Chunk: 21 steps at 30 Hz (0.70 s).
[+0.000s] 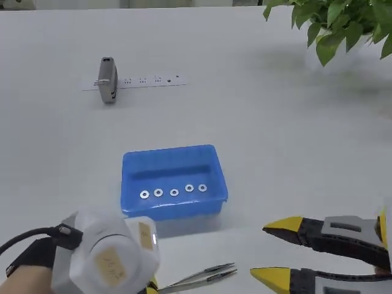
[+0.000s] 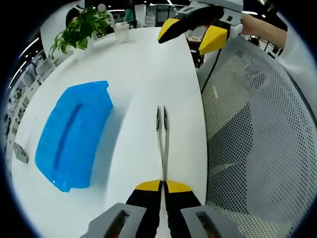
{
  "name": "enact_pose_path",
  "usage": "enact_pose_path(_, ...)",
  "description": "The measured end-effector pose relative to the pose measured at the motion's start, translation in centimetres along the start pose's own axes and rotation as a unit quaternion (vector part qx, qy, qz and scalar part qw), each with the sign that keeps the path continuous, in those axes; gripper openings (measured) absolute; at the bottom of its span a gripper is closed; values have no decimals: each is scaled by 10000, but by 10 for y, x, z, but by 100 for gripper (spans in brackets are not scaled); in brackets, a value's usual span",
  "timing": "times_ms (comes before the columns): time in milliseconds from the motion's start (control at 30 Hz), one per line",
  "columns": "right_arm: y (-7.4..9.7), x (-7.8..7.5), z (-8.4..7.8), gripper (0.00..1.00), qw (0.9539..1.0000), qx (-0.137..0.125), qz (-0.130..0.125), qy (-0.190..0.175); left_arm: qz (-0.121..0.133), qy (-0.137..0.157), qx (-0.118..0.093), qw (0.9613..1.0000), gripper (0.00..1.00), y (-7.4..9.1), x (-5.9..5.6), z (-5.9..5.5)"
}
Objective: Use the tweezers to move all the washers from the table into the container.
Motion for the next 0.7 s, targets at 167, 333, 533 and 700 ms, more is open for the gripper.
enact_pose_path(167, 21, -10, 6, 34, 9977, -435, -376, -370, 195, 421, -10, 9989, 10, 4, -1, -4)
enact_pose_path(333, 36, -18, 6, 45, 9946, -678, -544, -562, 728, 1061, -446, 9907, 29, 22, -1, -2)
enact_pose_path(533, 46, -22, 5, 55, 9927, -830, -639, -604, 1344, 2184, -1442, 9558, 50, 57, -9, 4)
enact_pose_path(700, 47, -23, 6, 63, 9925, -893, -652, -527, 1985, 2813, -2515, 9046, 65, 95, -13, 9)
Point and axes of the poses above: the centre of the closed fingertips' face, and the gripper's own axes: y roughly backward along the fingers, x roughly to its left, z roughly out of its top, the point moved 4 cm from there along y, roughly backward along the fingers
